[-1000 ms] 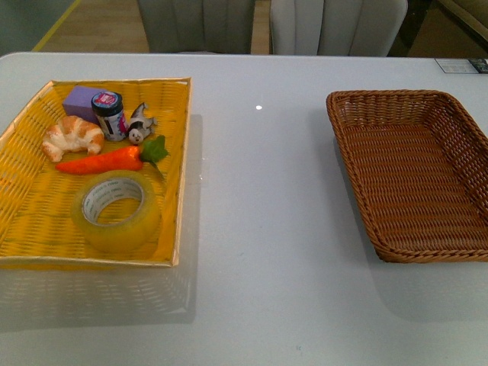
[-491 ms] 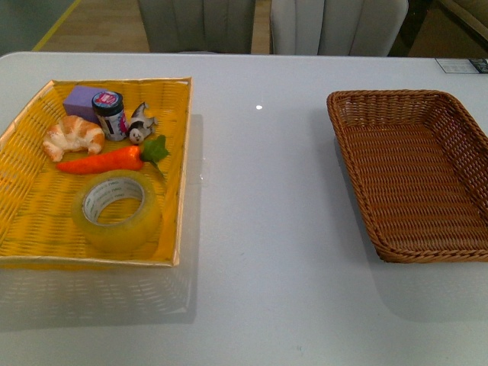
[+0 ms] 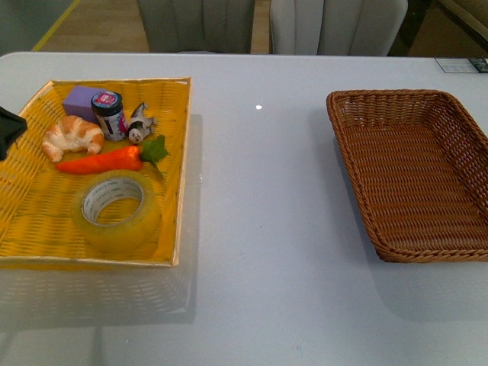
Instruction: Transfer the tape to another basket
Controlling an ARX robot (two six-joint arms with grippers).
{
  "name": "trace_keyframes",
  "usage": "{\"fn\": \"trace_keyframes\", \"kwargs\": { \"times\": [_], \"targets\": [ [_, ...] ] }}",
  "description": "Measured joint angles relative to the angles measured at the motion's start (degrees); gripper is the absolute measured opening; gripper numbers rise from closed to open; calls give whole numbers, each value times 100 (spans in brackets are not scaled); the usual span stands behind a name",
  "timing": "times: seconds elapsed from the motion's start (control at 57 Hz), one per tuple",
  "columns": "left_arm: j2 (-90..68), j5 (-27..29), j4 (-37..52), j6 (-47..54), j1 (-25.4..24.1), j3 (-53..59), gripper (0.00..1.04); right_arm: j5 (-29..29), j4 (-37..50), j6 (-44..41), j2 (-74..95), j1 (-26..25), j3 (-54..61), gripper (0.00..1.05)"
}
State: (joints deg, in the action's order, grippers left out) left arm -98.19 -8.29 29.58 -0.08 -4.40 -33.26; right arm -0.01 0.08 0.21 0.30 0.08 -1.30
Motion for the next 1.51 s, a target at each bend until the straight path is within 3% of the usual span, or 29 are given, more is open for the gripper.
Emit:
{"fn": "trace_keyframes", "kwargs": {
  "times": [0.421, 1.035, 1.211, 1.404, 1.509],
  "targets": [
    [-1985, -59, -140, 267, 310, -1268, 96, 0, 0, 0, 0, 0, 0, 96],
    [-3152, 2, -240, 330, 529, -1781, 95, 0, 0, 0, 0, 0, 0, 96],
    [-3180, 59, -302, 332, 595, -1794, 69, 0, 0, 0, 0, 2, 0, 96],
    [-3200, 210, -348, 330, 621, -1825, 28, 0, 0, 0, 0, 2, 0, 96],
    [-3182, 275, -345, 330, 612, -1823, 16, 0, 0, 0, 0, 0, 0, 96]
  ]
}}
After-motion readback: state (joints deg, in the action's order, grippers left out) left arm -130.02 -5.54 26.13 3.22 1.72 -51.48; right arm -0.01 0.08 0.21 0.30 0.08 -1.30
